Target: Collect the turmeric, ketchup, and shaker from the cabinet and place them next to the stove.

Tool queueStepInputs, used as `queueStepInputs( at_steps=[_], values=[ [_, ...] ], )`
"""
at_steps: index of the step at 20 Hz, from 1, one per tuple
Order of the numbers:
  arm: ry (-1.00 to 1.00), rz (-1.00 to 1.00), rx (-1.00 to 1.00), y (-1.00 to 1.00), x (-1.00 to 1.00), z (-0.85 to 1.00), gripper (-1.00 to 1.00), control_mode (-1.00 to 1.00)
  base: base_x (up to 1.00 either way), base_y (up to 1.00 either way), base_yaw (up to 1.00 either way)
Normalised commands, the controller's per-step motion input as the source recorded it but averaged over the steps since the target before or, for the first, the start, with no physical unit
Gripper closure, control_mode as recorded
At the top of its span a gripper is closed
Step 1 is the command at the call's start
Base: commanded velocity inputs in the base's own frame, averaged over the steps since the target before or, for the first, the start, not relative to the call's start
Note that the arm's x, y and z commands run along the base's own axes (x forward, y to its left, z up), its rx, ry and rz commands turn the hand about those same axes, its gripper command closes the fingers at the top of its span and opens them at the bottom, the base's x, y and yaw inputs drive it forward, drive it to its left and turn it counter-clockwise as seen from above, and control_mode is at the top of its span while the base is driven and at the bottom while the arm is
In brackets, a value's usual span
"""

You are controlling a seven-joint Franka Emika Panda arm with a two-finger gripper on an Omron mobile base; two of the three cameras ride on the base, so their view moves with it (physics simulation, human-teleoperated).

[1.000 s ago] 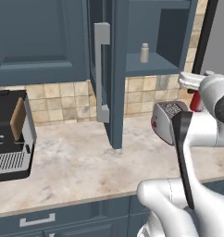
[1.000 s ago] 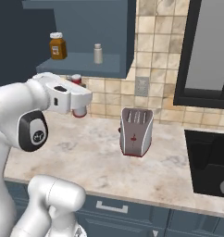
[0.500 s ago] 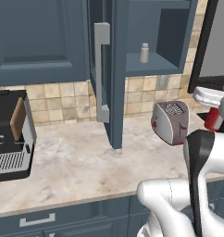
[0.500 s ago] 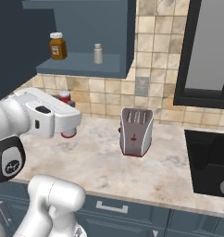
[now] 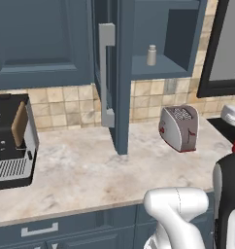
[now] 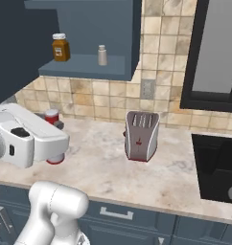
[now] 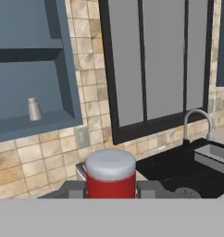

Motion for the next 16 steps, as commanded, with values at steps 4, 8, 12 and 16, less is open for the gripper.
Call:
queueStepInputs(
  at_steps=[4, 8, 12, 16],
  values=[
    [0.00, 0.00, 0.00, 0.00, 0.00, 0.00, 1.00, 1.00, -0.26, 0.01, -0.04],
    [0.00, 0.00, 0.00, 0.00, 0.00, 0.00, 1.00, 1.00, -0.44, 0.00, -0.43],
    [0.00, 0.00, 0.00, 0.00, 0.00, 0.00, 1.00, 1.00, -0.38, 0.00, -0.62],
    [0.00, 0.00, 0.00, 0.00, 0.00, 0.00, 1.00, 1.00, -0.30, 0.00, -0.68]
  ],
)
